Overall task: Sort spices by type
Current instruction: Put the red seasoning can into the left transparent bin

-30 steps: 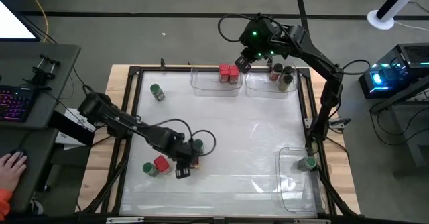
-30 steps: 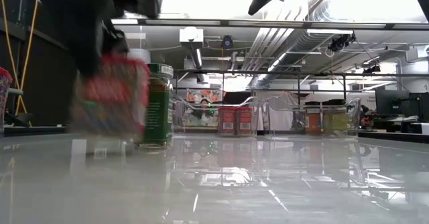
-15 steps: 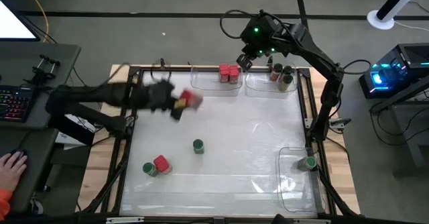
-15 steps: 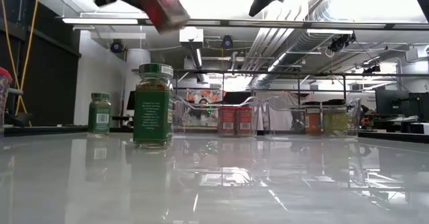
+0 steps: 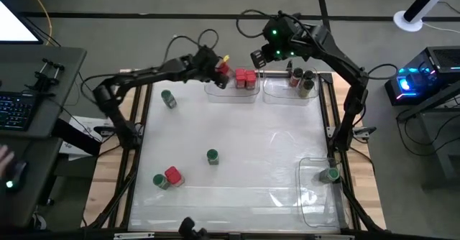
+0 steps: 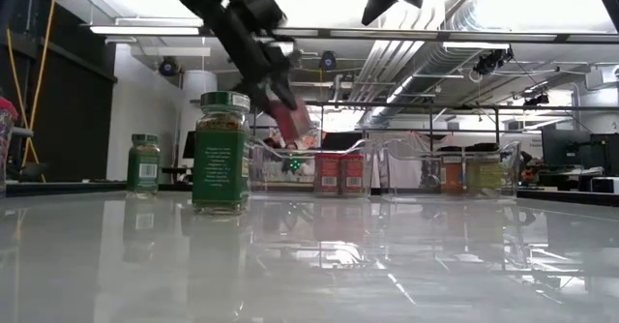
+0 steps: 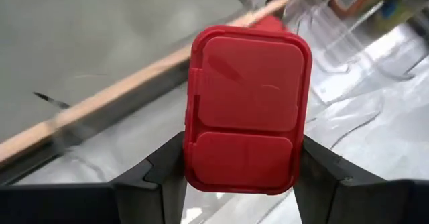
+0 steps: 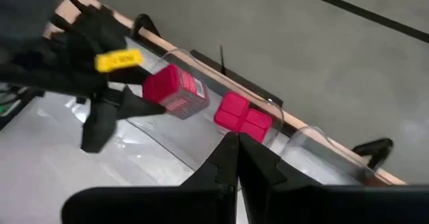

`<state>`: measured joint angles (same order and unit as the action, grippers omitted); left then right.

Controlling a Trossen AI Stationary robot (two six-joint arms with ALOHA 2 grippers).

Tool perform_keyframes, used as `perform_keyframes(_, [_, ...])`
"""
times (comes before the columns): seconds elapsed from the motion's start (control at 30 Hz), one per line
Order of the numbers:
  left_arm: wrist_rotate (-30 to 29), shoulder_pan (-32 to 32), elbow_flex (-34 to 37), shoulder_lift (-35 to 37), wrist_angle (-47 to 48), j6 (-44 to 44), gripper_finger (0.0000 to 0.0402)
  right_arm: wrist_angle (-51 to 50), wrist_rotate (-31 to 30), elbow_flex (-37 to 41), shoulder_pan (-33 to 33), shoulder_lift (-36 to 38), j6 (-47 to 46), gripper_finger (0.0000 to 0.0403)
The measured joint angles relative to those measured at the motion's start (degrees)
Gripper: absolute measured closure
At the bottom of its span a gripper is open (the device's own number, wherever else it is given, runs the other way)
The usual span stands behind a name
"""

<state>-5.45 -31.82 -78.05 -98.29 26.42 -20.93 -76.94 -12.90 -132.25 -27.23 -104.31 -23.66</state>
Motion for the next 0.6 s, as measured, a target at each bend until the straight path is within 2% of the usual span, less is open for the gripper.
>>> perform_keyframes(0.23, [0.82, -1.00, -0.90, -7.62, -0.08, -4.86, 0.0224, -1.85, -3.23, -0.01, 1.94, 0.00, -2.03, 0.0402])
perform_keyframes(0.43, [-2.40, -0.84, -0.95, -10.44, -1.20, -9.68, 0.0224, -2.25, -3.22, 0.01, 3.11, 0.00, -2.02, 0.0402])
perform_keyframes(0.6, [-2.97, -0.95, -0.95, -11.00, -3.12, -9.94, 0.0174, -2.69, -3.25, -0.01, 3.72, 0.00, -1.93, 0.0402])
